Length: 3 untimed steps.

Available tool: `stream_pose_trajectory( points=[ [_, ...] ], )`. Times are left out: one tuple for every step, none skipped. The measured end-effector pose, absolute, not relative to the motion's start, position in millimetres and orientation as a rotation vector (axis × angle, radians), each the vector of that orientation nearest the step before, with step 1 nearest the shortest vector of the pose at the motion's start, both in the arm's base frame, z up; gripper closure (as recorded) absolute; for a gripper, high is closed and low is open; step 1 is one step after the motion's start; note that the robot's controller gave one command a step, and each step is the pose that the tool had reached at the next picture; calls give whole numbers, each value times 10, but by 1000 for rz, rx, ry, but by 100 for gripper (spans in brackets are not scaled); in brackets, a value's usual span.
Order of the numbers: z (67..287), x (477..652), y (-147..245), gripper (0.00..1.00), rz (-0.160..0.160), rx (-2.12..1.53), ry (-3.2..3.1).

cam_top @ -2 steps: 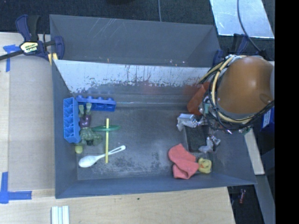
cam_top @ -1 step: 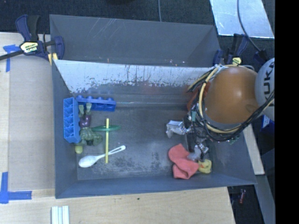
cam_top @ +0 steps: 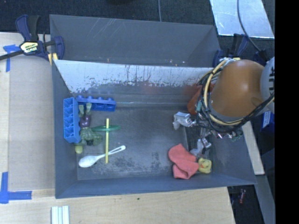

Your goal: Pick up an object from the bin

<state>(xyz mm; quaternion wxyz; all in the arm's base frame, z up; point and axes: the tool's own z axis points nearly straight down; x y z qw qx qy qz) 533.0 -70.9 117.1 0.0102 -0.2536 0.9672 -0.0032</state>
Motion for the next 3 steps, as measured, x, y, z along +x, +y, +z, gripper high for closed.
stream_pose_trajectory(
  points=[
    [1322,5320,-494,0,-4,-534,3074],
    [1292,5320,-506,0,-5,-537,3075],
    [1188,5074,-576,0,-3,-461,3082]
  ],
)
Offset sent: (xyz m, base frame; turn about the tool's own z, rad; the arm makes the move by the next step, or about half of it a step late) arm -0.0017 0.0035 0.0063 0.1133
